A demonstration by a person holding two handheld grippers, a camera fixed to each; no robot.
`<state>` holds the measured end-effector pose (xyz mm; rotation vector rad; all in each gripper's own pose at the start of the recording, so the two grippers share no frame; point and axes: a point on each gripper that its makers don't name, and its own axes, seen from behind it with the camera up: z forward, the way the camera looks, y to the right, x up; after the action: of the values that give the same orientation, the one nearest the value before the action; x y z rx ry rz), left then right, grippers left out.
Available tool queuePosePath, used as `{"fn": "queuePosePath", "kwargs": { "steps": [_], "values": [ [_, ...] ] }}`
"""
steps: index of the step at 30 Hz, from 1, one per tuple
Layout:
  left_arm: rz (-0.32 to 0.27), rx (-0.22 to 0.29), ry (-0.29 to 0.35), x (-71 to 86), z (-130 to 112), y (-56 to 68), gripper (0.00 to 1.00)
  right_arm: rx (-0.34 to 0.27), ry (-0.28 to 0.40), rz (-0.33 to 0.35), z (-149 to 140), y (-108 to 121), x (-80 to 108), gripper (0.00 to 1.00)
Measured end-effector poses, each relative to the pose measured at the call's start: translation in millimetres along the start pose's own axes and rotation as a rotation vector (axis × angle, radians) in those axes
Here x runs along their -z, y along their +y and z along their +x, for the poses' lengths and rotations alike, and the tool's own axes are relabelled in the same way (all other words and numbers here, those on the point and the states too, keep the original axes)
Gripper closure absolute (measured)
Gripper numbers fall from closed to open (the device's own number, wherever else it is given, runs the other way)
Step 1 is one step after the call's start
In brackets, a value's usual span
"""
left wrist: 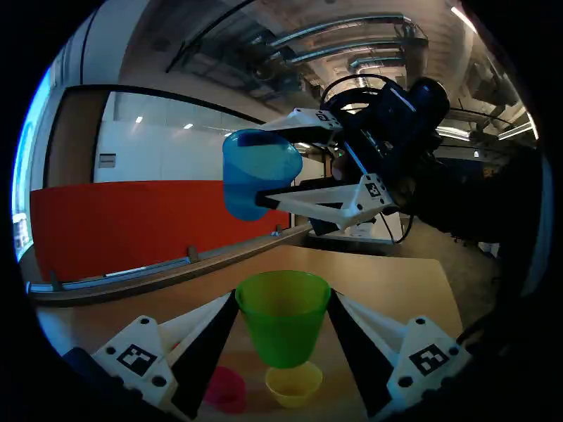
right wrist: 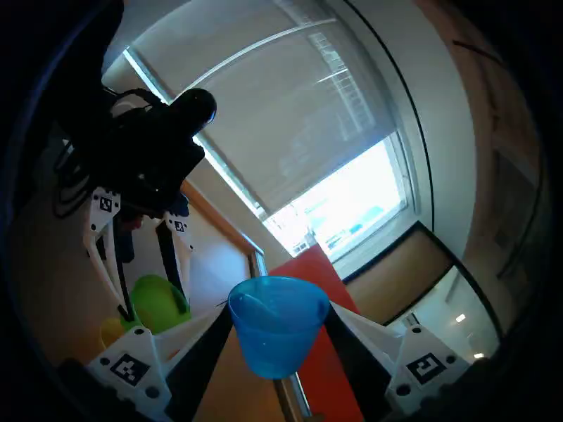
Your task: Pour water
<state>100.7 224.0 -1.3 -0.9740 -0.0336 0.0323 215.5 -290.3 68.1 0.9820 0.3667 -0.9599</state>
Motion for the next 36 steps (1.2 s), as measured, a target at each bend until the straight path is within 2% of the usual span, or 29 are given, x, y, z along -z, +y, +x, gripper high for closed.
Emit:
{"fn": "queuePosePath", "kwargs": {
  "steps": [18,36],
  "values": [
    [-0.006,0.004,-0.002,-0.5,-1.5,0.0,0.11,0.122,-0.031,-0.025,-0.2,12.2,-1.9,0.09],
    [-0.006,0.001,-0.002,-1.5,-1.1,-0.3,0.11,0.185,-0.037,-0.042,1.2,16.8,-4.1,0.09]
  ]
}}
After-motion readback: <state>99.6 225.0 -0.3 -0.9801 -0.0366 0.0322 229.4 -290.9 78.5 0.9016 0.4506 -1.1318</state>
